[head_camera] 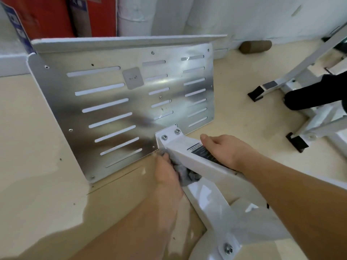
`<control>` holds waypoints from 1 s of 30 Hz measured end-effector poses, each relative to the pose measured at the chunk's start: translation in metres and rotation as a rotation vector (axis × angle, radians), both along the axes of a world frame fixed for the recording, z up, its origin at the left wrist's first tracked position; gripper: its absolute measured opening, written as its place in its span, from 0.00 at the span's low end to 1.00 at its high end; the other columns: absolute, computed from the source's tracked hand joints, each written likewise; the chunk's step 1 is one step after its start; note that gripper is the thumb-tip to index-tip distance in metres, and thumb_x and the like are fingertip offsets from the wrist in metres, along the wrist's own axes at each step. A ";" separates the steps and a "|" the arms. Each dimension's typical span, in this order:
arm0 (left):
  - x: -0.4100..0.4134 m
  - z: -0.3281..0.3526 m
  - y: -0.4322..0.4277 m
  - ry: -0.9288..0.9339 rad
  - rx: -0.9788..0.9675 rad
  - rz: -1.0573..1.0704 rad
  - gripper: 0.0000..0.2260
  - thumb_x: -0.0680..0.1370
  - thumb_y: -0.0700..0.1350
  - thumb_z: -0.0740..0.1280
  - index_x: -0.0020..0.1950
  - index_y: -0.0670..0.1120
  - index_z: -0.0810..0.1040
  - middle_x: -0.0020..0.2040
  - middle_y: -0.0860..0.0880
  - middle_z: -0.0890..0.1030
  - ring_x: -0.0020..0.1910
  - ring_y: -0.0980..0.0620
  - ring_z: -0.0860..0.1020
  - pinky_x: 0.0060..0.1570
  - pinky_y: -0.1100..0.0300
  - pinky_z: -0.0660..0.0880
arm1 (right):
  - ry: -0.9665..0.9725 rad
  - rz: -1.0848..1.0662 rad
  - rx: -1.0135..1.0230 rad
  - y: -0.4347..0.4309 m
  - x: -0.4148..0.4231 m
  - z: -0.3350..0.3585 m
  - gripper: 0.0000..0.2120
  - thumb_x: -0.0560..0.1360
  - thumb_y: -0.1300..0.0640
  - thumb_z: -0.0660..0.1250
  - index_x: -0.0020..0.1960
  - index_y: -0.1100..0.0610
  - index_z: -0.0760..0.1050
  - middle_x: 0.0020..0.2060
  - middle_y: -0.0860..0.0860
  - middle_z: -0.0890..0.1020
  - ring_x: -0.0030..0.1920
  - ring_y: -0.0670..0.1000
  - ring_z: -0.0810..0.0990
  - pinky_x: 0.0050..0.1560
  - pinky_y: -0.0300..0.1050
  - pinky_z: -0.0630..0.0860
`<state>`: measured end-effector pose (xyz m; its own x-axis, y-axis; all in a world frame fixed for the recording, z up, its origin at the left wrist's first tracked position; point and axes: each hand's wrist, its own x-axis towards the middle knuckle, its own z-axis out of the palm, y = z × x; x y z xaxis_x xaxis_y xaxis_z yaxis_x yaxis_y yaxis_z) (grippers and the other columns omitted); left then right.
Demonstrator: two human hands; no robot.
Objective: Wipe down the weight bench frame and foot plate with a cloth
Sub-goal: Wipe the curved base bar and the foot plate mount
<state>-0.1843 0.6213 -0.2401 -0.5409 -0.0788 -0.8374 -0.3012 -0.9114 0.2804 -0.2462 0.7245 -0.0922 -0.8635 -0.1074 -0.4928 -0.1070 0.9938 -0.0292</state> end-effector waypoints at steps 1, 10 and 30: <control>-0.003 0.008 -0.001 -0.021 -0.008 0.032 0.18 0.86 0.51 0.59 0.71 0.44 0.77 0.72 0.45 0.77 0.70 0.47 0.77 0.69 0.54 0.72 | 0.078 -0.020 -0.049 -0.001 0.005 0.006 0.32 0.81 0.30 0.44 0.58 0.47 0.81 0.57 0.51 0.83 0.58 0.56 0.79 0.62 0.53 0.74; 0.061 0.114 0.076 0.079 0.094 0.077 0.10 0.81 0.56 0.68 0.51 0.50 0.80 0.45 0.51 0.79 0.41 0.56 0.78 0.40 0.62 0.73 | -0.420 0.148 0.204 0.031 0.062 0.133 0.33 0.80 0.29 0.43 0.80 0.41 0.60 0.79 0.43 0.65 0.79 0.49 0.62 0.76 0.44 0.55; 0.154 0.246 0.134 0.466 0.070 -0.222 0.26 0.74 0.68 0.69 0.66 0.55 0.81 0.58 0.57 0.84 0.56 0.59 0.82 0.56 0.62 0.78 | -0.357 -0.242 0.081 0.087 0.080 0.205 0.46 0.77 0.30 0.28 0.78 0.50 0.69 0.78 0.49 0.66 0.79 0.52 0.62 0.80 0.51 0.53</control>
